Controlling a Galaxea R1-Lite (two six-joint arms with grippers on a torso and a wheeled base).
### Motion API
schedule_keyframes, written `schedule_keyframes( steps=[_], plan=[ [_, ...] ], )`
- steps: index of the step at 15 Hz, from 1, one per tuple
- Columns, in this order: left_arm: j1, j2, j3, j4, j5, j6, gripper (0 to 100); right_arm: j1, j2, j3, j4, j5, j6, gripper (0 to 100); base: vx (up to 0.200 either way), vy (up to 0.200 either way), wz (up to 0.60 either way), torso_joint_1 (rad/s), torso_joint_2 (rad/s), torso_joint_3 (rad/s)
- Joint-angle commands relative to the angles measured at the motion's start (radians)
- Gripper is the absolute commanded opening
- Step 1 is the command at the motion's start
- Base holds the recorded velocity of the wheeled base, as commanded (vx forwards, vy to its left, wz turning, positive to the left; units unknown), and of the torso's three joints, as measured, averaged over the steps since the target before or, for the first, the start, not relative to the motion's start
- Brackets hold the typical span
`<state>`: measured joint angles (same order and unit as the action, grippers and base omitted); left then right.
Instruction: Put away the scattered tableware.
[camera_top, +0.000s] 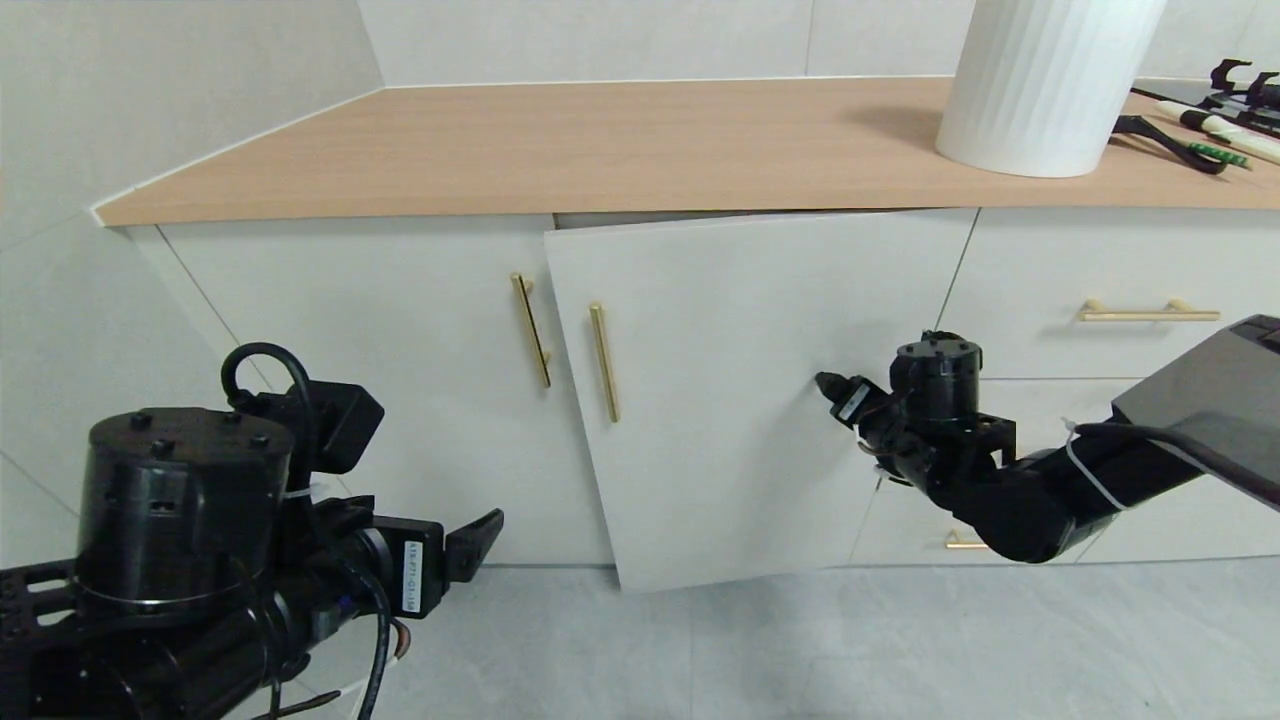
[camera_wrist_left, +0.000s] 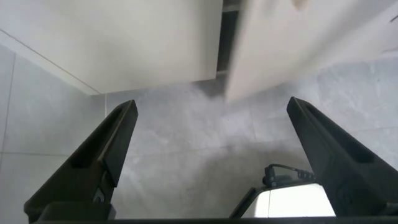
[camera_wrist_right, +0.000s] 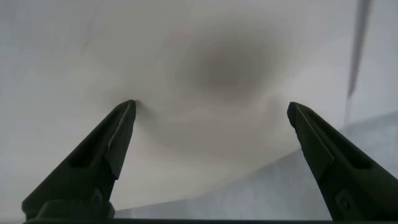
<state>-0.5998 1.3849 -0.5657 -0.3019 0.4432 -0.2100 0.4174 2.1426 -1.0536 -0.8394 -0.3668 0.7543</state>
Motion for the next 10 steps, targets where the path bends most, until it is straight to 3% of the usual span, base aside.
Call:
schedule_keyframes(
  steps=[1, 10],
  plan=[
    [0.0, 0.005, 0.001, 0.0, 0.0, 0.0, 100, -0.014, 0.037, -0.025, 0.0, -0.006, 0.004, 100, 0.0, 0.0, 0.0, 0.0, 0.0, 0.0],
    [0.0, 0.008, 0.001, 0.0, 0.0, 0.0, 100, -0.037, 0.05, -0.055, 0.002, -0.023, 0.013, 100, 0.0, 0.0, 0.0, 0.0, 0.0, 0.0]
  ],
)
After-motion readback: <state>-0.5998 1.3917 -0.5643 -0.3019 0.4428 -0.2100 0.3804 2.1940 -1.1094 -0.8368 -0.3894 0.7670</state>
